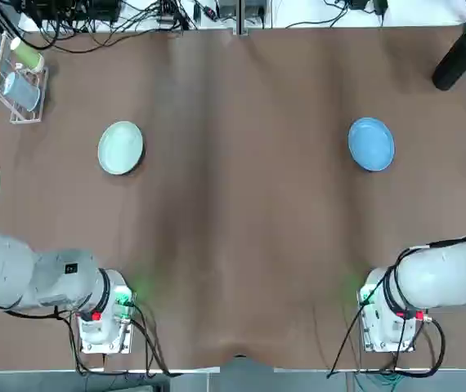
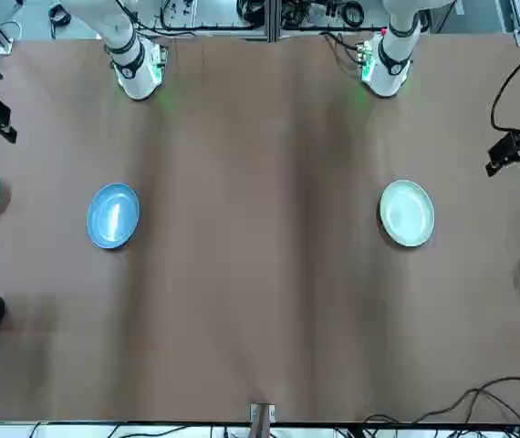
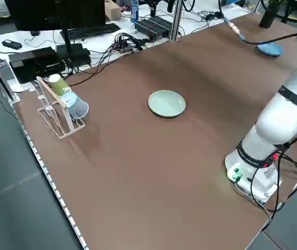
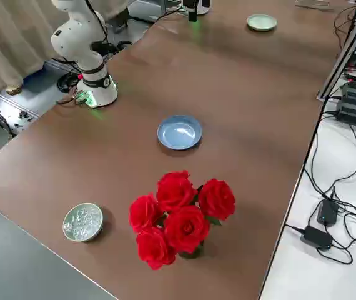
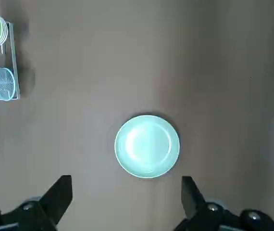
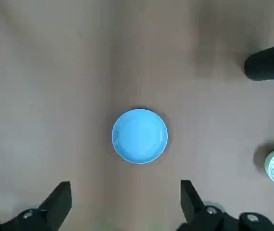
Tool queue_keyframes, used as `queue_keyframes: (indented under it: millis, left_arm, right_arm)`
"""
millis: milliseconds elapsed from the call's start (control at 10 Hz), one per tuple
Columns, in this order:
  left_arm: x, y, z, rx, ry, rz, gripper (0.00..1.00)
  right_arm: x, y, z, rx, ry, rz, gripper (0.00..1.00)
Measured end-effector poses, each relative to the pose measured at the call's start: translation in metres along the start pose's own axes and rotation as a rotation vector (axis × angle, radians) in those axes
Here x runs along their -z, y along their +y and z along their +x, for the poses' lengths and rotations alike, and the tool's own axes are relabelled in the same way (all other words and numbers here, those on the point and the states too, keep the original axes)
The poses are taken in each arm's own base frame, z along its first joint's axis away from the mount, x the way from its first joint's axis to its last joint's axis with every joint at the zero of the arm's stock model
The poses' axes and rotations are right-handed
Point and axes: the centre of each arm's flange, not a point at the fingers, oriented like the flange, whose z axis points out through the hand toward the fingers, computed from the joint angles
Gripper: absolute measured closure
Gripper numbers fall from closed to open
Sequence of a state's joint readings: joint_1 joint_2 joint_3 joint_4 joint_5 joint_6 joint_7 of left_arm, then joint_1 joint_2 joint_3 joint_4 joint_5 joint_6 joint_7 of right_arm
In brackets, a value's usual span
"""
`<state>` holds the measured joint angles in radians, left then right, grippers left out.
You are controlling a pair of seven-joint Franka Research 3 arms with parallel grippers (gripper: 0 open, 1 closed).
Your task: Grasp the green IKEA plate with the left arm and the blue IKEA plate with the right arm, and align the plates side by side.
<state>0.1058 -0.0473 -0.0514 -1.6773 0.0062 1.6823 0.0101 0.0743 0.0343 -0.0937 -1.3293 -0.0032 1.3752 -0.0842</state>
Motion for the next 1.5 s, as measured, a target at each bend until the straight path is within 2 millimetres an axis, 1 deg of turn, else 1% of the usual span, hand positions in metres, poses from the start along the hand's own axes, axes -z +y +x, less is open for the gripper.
queue_keyframes:
  millis: [500,600,700,800,1000,1100,1200,1300,1400,1500]
  left_arm:
    - [0.003,0.0,0.0,-0.002,0.006,0.0,0.0]
    - [0.003,0.0,0.0,-0.003,0.004,0.0,0.01]
    - [-0.002,0.001,0.001,-0.004,-0.011,-0.001,0.01]
    - [-0.01,0.002,0.003,0.003,-0.036,-0.001,0.01]
    - [-0.03,-0.001,0.007,0.016,-0.085,-0.003,0.01]
    - [-0.046,-0.001,0.01,0.017,-0.114,-0.004,0.01]
    - [-0.067,-0.002,0.014,0.018,-0.137,-0.005,0.01]
    - [-0.087,-0.005,0.017,0.023,-0.141,-0.006,0.01]
    - [-0.105,-0.012,0.017,0.035,-0.143,-0.006,0.02]
    - [-0.119,-0.017,0.014,0.045,-0.146,-0.006,0.02]
  right_arm:
    - [-0.001,0.002,0.001,-0.003,0.001,0.0,0.0]
    - [-0.004,0.006,0.002,0.007,0.001,-0.001,0.0]
    - [-0.012,0.016,0.006,0.026,-0.001,0.006,0.0]
    - [-0.027,0.036,0.01,0.031,-0.004,0.045,0.0]
    - [-0.068,0.084,0.014,-0.01,-0.01,0.141,0.0]
    - [-0.088,0.095,0.014,-0.028,-0.017,0.177,0.01]
    - [-0.109,0.104,0.014,-0.048,-0.023,0.217,0.01]
    - [-0.134,0.113,0.012,-0.064,-0.035,0.242,0.02]
    - [-0.16,0.12,0.01,-0.067,-0.043,0.261,0.02]
    - [-0.187,0.126,0.007,-0.067,-0.044,0.287,0.02]
